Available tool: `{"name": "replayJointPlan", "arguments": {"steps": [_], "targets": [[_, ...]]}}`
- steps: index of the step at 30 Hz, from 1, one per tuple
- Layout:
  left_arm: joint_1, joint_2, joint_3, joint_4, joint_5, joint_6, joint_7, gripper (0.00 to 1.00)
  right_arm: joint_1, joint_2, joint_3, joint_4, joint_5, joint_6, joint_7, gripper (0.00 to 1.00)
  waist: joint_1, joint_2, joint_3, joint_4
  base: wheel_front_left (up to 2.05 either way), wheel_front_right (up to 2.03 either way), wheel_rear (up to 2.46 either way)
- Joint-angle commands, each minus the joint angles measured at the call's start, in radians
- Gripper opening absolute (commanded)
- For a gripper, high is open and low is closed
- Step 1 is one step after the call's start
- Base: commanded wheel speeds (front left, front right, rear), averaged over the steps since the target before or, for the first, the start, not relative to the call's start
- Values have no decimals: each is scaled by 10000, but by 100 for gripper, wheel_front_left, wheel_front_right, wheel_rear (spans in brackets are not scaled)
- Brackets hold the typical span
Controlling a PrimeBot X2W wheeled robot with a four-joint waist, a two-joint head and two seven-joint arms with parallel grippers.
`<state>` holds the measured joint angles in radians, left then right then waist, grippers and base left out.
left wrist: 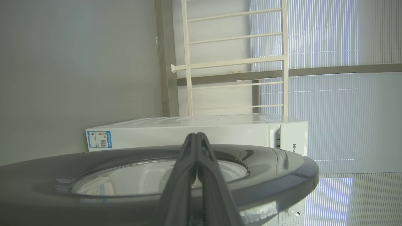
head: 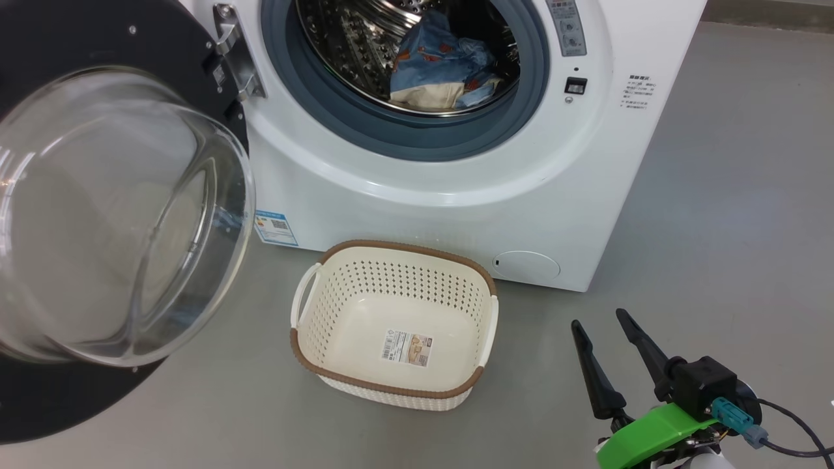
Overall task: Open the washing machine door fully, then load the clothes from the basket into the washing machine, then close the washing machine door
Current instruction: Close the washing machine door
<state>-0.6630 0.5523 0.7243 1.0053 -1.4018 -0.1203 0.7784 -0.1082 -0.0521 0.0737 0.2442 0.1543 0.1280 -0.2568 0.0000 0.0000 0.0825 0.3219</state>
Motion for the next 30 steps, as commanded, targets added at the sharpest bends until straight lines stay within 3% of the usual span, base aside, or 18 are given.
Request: {"name": "replayJointPlan", "arguments": {"steps": [1, 8, 18, 27, 30], "targets": [[80, 254, -64, -196, -90, -79, 428, 0, -298, 19, 194, -192, -20, 27, -49, 100, 0, 0, 0, 13, 0, 0, 0], [603, -173, -484, -970, -241, -57, 2062, 0, -266, 19, 301, 4, 94, 27, -49, 100, 0, 0, -39, 92, 0, 0, 0], [1703, -1113, -763, -3095, -900, 423, 4380, 0, -231, 19, 344, 41, 248, 27, -49, 100, 0, 0, -106, 50, 0, 0, 0], [2956, -2715, -739, -6322, -1742, 1227, 5414, 0, -206, 19, 377, 31, 359, 27, -49, 100, 0, 0, -111, -88, 0, 0, 0], [3635, -3480, -825, -7879, -2054, 1640, 5769, 0, -211, 19, 394, -5, 406, 27, -49, 100, 0, 0, -101, -303, 0, 0, 0]]}}
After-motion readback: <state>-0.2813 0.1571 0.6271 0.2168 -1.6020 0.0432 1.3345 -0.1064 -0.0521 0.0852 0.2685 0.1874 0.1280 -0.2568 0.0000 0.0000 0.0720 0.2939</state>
